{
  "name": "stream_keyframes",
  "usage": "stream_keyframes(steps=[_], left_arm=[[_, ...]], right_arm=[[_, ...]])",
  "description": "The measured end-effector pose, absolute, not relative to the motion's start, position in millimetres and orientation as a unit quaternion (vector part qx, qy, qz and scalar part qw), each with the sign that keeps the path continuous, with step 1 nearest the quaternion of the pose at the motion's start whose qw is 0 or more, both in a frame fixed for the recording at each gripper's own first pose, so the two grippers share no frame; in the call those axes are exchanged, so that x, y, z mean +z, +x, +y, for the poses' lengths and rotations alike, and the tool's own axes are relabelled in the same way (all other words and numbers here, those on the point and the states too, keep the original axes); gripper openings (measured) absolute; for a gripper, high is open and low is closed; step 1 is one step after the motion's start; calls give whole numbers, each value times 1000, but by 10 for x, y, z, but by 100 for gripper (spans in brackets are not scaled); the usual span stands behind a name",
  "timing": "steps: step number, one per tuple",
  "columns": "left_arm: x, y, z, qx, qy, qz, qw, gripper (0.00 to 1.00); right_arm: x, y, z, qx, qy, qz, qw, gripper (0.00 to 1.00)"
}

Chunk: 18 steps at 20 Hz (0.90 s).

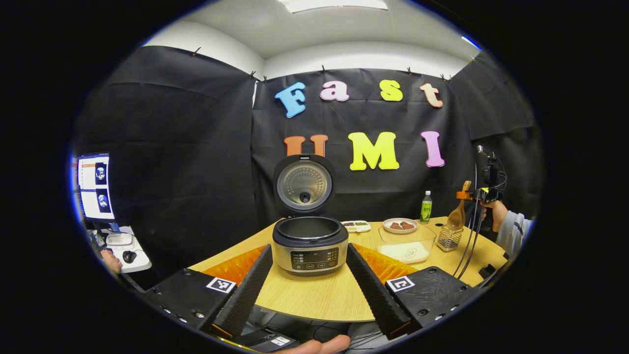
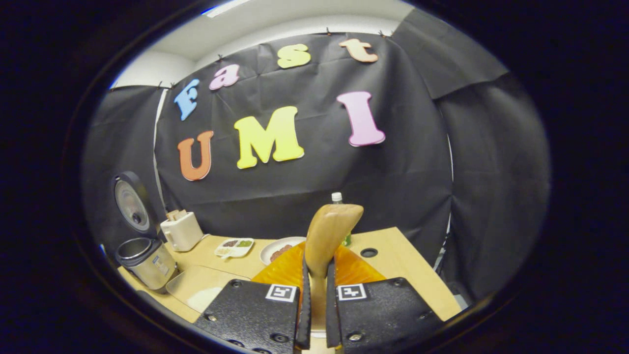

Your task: Close the left gripper, press the button to open the rice cooker; take a wooden spoon from the chopstick holder with the right hand, scoop a spoonful of rice and pour it into the rice cooker, then put the wooden spoon back into the chopstick holder.

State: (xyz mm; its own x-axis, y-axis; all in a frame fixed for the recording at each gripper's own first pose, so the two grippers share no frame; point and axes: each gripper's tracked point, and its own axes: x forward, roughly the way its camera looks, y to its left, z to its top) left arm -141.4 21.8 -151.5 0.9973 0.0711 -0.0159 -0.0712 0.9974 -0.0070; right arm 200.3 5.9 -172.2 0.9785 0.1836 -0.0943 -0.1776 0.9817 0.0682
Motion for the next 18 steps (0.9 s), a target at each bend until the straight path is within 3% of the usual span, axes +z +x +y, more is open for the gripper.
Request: stream_keyframes(steps=[9,18], left_arm=[[-1406,-1506,196,11,-25,-14,1000,96],[-1503,-1485,292,30,-41,-10,999,97]], right_arm=[[-1500,1777,1165,148,4,40,988,12],[-2533,2121,1756,93,-37,99,990,12]])
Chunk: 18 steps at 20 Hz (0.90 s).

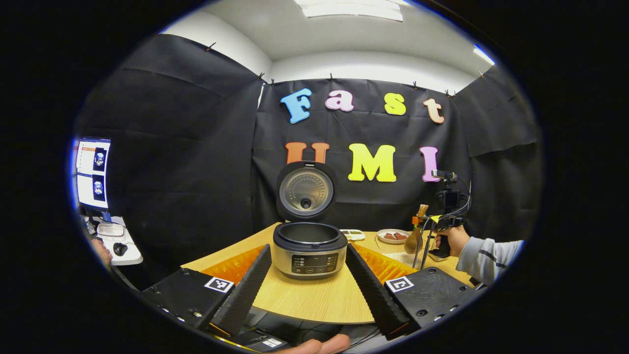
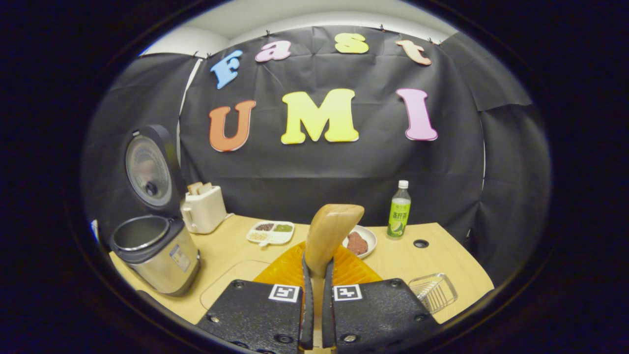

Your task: Close the left gripper, press the button to open the rice cooker; take a wooden spoon from the chopstick holder with the right hand, scoop a spoonful of rice and pour it into the rice cooker, then put the wooden spoon back into the chopstick holder.

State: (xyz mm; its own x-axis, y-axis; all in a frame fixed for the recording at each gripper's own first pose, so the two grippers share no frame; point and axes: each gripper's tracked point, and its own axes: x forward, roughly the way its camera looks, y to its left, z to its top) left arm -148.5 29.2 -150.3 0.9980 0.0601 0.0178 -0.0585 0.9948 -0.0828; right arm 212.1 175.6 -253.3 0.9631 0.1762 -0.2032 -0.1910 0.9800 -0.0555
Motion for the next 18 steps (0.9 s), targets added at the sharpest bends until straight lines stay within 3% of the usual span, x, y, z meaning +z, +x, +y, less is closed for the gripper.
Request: stream_keyframes(steps=[5,6,7,18], left_arm=[[-1671,-1462,486,32,-38,6,999,95],[-1671,-1453,518,36,-35,5,999,84],[-1663,-1451,531,37,-33,4,999,95],[-1855,-1419,665,54,-24,19,998,95]], right_arm=[[-2707,2341,1652,25,-75,61,995,12],[-2767,2363,1707,30,-77,64,995,12],[-2826,2360,1783,42,-73,69,994,12],[-2982,2155,2573,197,140,142,960,12]])
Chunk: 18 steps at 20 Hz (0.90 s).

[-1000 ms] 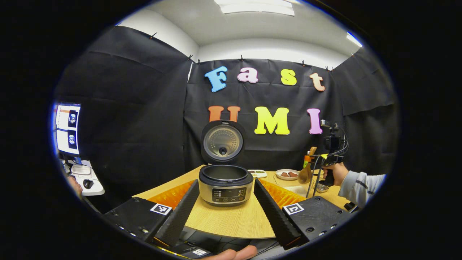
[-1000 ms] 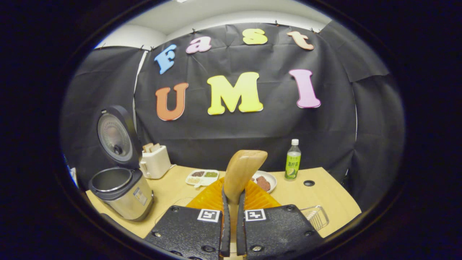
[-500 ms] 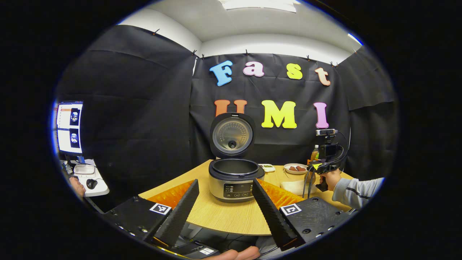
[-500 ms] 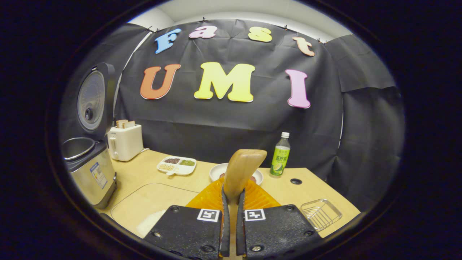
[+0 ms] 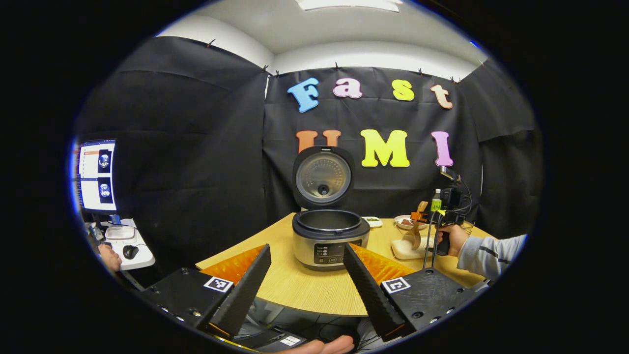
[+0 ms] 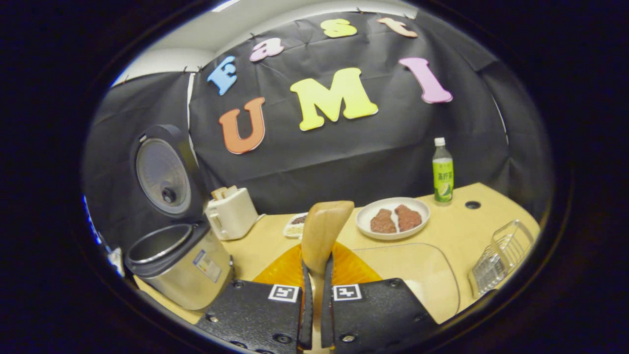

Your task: Close the left gripper, press the button to open the rice cooker; take a wooden spoon from the chopstick holder with the right hand, scoop a spoonful of rice and pour it into the rice cooker, then put the wooden spoon back into the chopstick holder.

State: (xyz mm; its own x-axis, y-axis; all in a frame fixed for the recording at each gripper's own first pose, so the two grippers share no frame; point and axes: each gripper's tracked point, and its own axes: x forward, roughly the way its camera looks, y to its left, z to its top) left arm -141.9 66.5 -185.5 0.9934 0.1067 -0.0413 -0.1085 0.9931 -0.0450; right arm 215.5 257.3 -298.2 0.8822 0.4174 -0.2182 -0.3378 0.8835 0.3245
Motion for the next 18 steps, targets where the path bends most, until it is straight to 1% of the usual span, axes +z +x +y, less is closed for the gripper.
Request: stream_keyframes(steps=[3,5,6,10,13,18], left_arm=[[-1856,-1416,719,63,-31,21,997,95],[-1860,-1409,770,77,-27,21,996,94],[-1863,-1407,802,83,-24,21,996,95],[-1878,-1404,755,82,-21,24,996,94],[-1867,-1426,790,86,-17,23,996,94],[-1808,-1475,801,87,-21,18,996,94]], right_arm=[[-3021,2245,2437,196,256,178,930,12],[-2900,2258,2537,220,287,176,916,11],[-2933,2221,2509,217,294,189,911,12],[-2901,2223,2391,198,313,195,908,12],[-2851,2221,2237,184,373,204,886,12],[-2832,2309,1720,138,491,196,838,12]])
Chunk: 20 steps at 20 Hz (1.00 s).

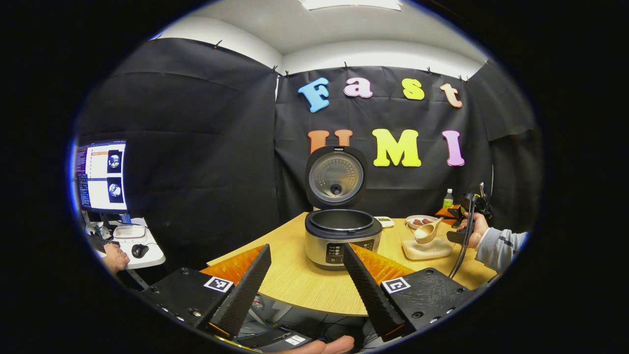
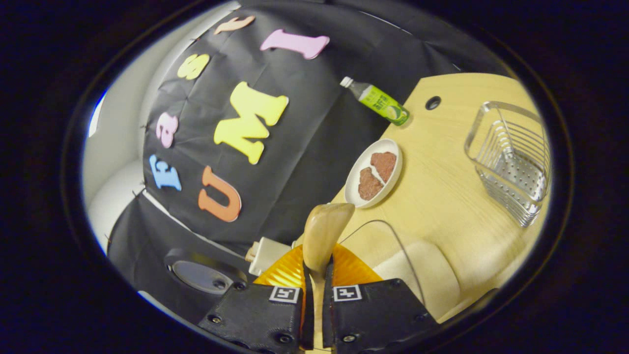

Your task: Close the left gripper, press the button to open the rice cooker; take a wooden spoon from the chopstick holder with the right hand, scoop a spoonful of rice and pour it into the rice cooker, then put the wooden spoon back into the chopstick holder.

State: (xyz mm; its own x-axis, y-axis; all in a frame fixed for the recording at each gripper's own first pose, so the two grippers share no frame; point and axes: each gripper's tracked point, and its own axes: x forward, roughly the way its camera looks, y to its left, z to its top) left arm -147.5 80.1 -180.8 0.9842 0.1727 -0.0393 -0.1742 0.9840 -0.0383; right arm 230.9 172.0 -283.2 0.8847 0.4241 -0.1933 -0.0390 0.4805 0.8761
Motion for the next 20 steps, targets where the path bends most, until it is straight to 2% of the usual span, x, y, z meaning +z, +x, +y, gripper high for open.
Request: stream_keyframes(steps=[6,9,10,20], left_arm=[[-1748,-1486,754,80,-25,12,996,95],[-1751,-1483,702,70,-36,16,997,95],[-1744,-1488,682,66,-41,17,997,95],[-1702,-1609,879,68,-61,4,996,95]], right_arm=[[-2565,2332,1391,140,610,162,763,11],[-2392,2280,1257,134,718,139,669,11],[-2409,2263,1274,132,734,145,650,11],[-2299,2192,1653,126,720,167,662,11]])
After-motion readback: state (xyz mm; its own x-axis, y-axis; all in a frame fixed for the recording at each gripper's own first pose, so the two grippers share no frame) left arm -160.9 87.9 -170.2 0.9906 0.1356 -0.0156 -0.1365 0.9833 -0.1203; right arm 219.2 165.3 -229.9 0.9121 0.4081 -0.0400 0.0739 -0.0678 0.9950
